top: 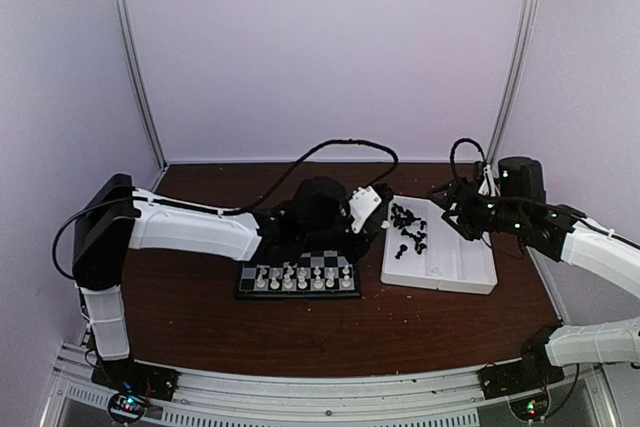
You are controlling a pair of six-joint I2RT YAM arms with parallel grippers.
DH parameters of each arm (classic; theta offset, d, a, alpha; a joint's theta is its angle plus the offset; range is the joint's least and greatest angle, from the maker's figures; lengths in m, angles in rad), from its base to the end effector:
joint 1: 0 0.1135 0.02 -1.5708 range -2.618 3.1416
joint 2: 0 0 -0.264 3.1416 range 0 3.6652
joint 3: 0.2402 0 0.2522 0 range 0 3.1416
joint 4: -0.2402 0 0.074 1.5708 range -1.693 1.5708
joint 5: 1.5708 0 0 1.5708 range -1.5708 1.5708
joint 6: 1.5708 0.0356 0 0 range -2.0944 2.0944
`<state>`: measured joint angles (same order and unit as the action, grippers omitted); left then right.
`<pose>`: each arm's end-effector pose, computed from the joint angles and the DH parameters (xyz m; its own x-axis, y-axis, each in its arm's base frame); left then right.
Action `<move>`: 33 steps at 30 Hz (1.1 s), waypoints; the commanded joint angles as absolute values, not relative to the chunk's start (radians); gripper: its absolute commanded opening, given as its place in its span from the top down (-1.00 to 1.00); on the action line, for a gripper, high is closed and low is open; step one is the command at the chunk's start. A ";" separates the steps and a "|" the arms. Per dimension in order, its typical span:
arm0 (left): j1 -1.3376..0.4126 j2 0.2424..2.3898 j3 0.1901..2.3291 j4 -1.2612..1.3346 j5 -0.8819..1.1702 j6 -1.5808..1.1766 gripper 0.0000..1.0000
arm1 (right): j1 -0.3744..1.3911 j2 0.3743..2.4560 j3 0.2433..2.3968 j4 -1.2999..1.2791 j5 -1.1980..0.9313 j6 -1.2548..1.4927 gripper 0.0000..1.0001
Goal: Set up the chess pieces on the board
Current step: Place the chess piece on the chessboard.
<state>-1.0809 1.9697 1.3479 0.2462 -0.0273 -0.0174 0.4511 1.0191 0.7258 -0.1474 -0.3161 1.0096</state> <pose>0.2166 -0.4042 0.2227 -0.1877 0.3151 -0.9303 0.8670 0.4983 -0.0062 0.2031 0.1107 0.2789 -0.7693 0.5214 -0.3691 -0.0302 0.5474 0.8363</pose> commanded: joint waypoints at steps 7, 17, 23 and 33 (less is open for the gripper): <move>-1.075 1.599 1.290 -0.357 -0.345 -0.404 1.00 | 0.362 1.011 0.774 -0.301 -0.285 0.783 -0.56; -0.939 1.441 1.255 -0.847 -0.216 -0.846 1.00 | 0.318 1.052 0.773 -0.288 -0.331 0.748 -0.55; -0.867 1.430 1.226 -0.996 -0.131 -0.946 1.00 | 0.302 1.077 0.769 -0.275 -0.351 0.749 -0.55; -0.807 1.537 1.257 -1.075 -0.056 -0.898 1.00 | 0.286 1.104 0.755 -0.259 -0.371 0.762 -0.54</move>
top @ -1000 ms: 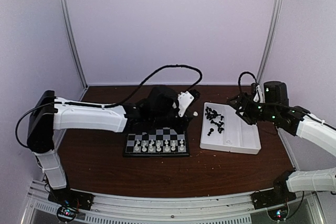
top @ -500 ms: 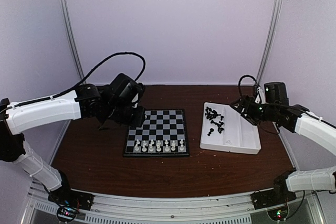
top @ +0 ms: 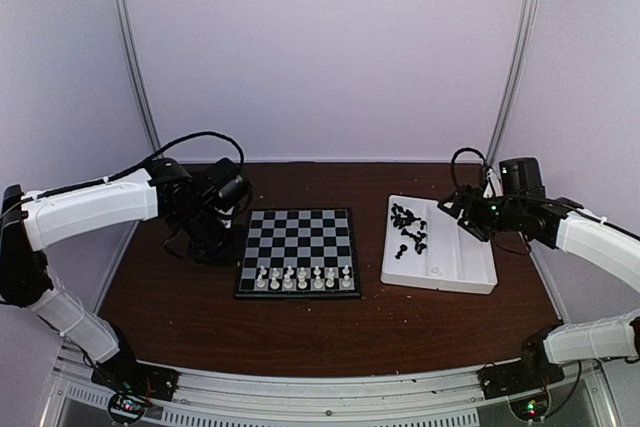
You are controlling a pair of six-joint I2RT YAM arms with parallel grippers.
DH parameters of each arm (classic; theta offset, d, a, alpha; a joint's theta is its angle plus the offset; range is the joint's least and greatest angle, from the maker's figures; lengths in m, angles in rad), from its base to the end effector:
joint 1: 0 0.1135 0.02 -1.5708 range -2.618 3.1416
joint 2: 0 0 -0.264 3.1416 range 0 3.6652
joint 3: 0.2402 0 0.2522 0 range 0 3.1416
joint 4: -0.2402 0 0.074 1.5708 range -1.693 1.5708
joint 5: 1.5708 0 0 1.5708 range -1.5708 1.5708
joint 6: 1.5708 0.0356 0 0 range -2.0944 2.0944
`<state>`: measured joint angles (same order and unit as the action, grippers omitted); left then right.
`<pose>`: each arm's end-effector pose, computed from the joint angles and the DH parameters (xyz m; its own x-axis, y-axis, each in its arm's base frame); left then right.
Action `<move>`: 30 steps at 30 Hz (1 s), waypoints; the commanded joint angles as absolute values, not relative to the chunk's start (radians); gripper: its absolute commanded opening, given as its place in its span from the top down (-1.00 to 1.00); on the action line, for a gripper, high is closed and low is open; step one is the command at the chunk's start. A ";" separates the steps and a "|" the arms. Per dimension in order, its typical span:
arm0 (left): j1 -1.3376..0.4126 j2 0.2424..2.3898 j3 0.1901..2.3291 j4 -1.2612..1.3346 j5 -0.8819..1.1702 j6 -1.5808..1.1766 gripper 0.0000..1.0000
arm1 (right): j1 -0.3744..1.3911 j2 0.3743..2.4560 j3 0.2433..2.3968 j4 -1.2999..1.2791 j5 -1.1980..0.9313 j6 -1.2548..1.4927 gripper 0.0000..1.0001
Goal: Set up the chess pieces on the board
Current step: Place the chess piece on the chessboard.
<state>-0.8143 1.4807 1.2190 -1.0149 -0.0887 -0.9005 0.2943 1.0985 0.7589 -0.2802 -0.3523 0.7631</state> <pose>0.1946 -0.2016 0.2663 -0.9619 -0.1180 -0.2466 -0.0757 0.9817 -0.1746 0.2245 0.0809 0.2612 -0.7757 0.4428 -0.4497 -0.0068 0.7067 0.7075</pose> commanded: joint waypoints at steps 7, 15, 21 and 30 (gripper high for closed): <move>-0.799 1.629 1.266 -1.037 -0.024 -0.884 1.00 | 0.284 1.101 0.726 -0.236 -0.384 0.784 -0.53; -0.789 1.738 1.296 -1.023 0.000 -0.867 1.00 | 0.277 1.083 0.707 -0.237 -0.381 0.790 -0.53; -0.774 1.784 1.311 -1.021 0.038 -0.857 1.00 | 0.272 1.083 0.704 -0.237 -0.383 0.790 -0.53; -0.761 1.828 1.330 -1.020 0.035 -0.849 1.00 | 0.264 1.081 0.694 -0.230 -0.384 0.793 -0.52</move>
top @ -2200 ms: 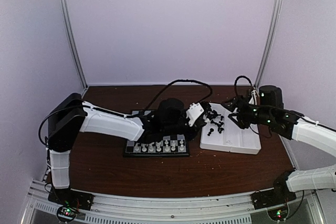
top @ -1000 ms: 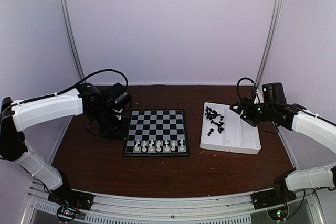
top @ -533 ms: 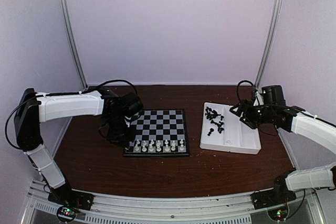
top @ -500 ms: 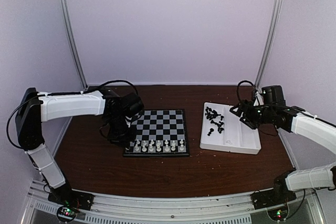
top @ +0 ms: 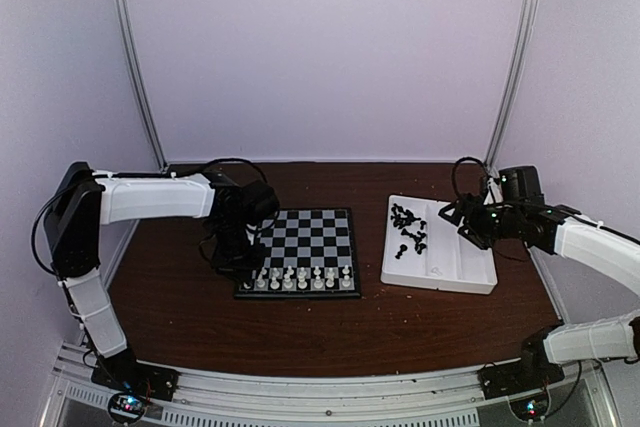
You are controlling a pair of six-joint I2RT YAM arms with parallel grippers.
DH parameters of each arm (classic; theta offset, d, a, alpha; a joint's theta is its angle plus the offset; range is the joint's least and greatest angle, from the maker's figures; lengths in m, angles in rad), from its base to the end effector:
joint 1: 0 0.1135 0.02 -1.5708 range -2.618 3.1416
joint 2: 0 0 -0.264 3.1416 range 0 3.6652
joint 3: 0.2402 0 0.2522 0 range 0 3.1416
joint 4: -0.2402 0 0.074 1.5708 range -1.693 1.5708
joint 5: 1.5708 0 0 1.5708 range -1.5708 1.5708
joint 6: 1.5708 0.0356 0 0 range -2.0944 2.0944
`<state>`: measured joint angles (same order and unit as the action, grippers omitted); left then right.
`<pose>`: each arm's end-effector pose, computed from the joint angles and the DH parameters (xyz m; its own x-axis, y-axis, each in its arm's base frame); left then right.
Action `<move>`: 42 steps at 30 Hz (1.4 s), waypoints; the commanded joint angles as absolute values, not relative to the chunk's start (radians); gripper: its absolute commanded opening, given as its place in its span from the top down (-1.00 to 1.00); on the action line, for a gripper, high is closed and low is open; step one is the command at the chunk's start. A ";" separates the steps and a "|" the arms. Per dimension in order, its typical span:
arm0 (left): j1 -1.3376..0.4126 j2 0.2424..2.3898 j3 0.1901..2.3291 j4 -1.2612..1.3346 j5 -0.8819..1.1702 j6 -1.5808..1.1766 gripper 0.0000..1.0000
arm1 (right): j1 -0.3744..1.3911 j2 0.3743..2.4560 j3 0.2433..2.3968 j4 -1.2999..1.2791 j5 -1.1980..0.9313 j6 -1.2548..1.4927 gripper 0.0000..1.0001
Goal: Set up the chess pieces on the board
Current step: Place the chess piece on the chessboard.
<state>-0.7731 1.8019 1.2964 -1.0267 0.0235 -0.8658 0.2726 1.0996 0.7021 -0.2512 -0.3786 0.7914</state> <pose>0.2342 -0.2297 0.1948 -0.9957 -0.0923 -0.0071 -0.0919 0.9948 -0.0446 0.2224 0.0758 0.2445 -0.7887 0.4658 -0.4012 0.0387 0.6889 0.7238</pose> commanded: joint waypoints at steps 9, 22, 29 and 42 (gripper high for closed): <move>-0.745 1.856 1.333 -1.020 0.041 -0.850 1.00 | 0.259 1.083 0.689 -0.227 -0.380 0.795 -0.52; -0.727 1.868 1.336 -1.020 0.059 -0.849 0.82 | 0.249 1.091 0.686 -0.223 -0.388 0.794 -0.52; -0.720 1.865 1.338 -1.019 0.070 -0.849 0.72 | 0.246 1.098 0.683 -0.213 -0.399 0.799 -0.52; -0.713 1.864 1.339 -1.011 0.080 -0.841 0.59 | 0.241 1.095 0.683 -0.212 -0.407 0.802 -0.51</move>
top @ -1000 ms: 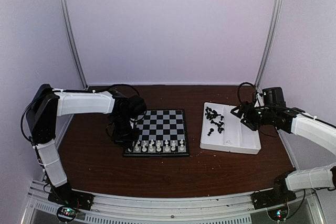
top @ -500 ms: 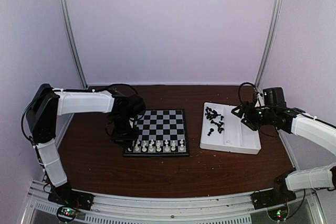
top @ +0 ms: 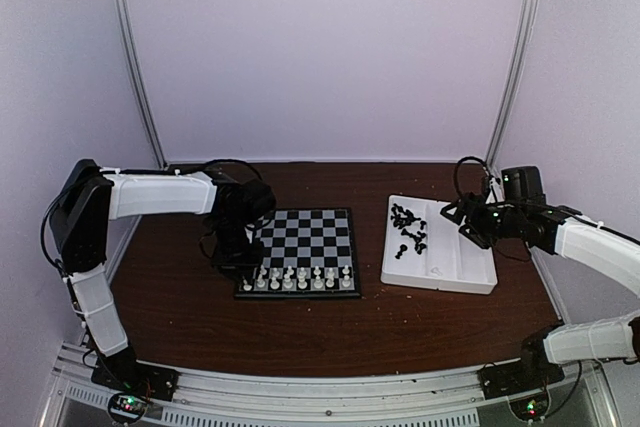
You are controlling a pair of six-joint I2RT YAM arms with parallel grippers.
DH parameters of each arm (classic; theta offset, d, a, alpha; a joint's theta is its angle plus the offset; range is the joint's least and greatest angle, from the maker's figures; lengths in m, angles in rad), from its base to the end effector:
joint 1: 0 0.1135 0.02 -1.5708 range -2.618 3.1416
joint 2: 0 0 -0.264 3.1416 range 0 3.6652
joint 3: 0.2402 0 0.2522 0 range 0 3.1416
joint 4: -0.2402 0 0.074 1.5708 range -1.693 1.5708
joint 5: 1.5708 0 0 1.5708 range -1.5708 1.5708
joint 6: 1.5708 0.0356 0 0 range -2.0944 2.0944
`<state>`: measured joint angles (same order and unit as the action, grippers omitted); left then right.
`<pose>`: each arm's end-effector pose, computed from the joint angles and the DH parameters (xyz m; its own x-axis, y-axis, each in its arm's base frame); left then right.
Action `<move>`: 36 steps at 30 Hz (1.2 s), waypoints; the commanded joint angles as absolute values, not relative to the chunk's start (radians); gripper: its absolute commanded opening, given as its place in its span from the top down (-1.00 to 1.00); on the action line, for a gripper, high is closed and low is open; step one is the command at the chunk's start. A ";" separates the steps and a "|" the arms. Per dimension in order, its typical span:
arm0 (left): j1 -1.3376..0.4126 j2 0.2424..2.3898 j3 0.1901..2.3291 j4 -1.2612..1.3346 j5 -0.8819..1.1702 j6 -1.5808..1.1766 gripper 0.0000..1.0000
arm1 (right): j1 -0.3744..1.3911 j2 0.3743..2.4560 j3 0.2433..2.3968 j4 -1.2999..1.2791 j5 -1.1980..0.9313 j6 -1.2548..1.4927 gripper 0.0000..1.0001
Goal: Set up the chess pieces on the board
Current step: Place the chess piece on the chessboard.
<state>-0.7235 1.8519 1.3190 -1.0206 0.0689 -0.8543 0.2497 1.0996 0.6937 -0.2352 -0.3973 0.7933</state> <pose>0.2507 -0.2247 0.1849 -0.9909 -0.1285 0.0406 -0.1308 0.9897 -0.0583 0.2238 0.0713 0.2432 -0.7831 0.4785 -0.3973 0.0424 0.6784 0.7335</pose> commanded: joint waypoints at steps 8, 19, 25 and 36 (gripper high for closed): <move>-0.710 1.869 1.325 -0.995 0.091 -0.836 0.55 | 0.240 1.096 0.687 -0.212 -0.409 0.802 -0.51; -0.709 1.863 1.313 -0.995 0.071 -0.845 0.83 | 0.238 1.078 0.686 -0.222 -0.412 0.808 -0.51; -0.709 1.860 1.314 -0.993 0.040 -0.850 0.86 | 0.236 1.080 0.686 -0.225 -0.414 0.807 -0.51; -0.707 1.868 1.317 -0.984 0.016 -0.847 0.82 | 0.233 1.075 0.686 -0.238 -0.418 0.801 -0.51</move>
